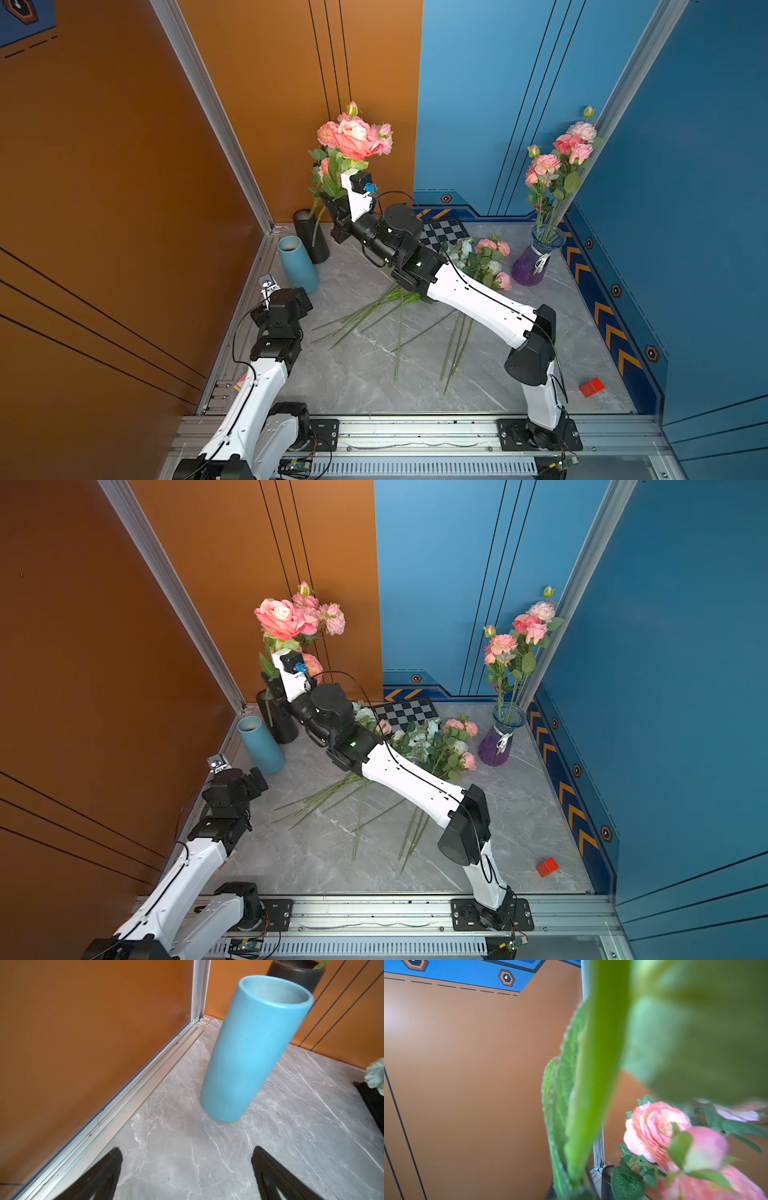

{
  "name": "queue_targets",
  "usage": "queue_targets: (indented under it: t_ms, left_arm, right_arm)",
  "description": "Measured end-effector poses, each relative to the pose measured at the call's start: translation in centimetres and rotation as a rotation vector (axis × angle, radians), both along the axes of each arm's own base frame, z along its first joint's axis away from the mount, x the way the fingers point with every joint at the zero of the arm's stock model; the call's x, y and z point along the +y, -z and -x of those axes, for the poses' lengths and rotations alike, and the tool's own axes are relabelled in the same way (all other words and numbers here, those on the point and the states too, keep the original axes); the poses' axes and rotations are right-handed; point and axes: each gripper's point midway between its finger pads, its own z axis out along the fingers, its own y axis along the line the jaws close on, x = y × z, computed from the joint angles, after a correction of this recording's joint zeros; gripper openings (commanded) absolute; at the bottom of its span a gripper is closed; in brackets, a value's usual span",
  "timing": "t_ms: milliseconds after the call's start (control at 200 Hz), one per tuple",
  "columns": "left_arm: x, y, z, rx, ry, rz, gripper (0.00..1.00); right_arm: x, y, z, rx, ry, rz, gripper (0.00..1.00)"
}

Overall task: Place the pink flowers into the vase
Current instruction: Place the flower in the vase.

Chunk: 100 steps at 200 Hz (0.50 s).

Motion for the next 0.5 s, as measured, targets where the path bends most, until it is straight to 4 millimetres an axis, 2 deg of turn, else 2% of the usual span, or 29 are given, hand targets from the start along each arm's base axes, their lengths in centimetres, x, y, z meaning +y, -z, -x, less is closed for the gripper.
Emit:
queue_targets:
  t_ms: [85,215,355,501]
  left_arm:
    - [0.7,-0.1,0.4,-0.006,-0.043,-0.002,0.98]
    - [1.6,-0.2,0.8,-0.017,-0.091,0.005,0.99]
    - [1.8,-0.2,0.9,-0.023,-0.102,0.012,0.99]
    - [1.8,-0.2,0.9,-0.025,-0.104,0.015,0.99]
  right_arm:
    - [1.0,-0.7,0.1,-0.019,-0.014,-0.025,0.0]
    - [2.1,-0.6,-0.6,-0.031,-0.017,-0.044,0.0]
    - [3.3,0.4,-1.4,-0.025,-0.022,-0.054,0.0]
    - [4.5,2.6,-2.4,0.017,-0.035,-0.052,0.0]
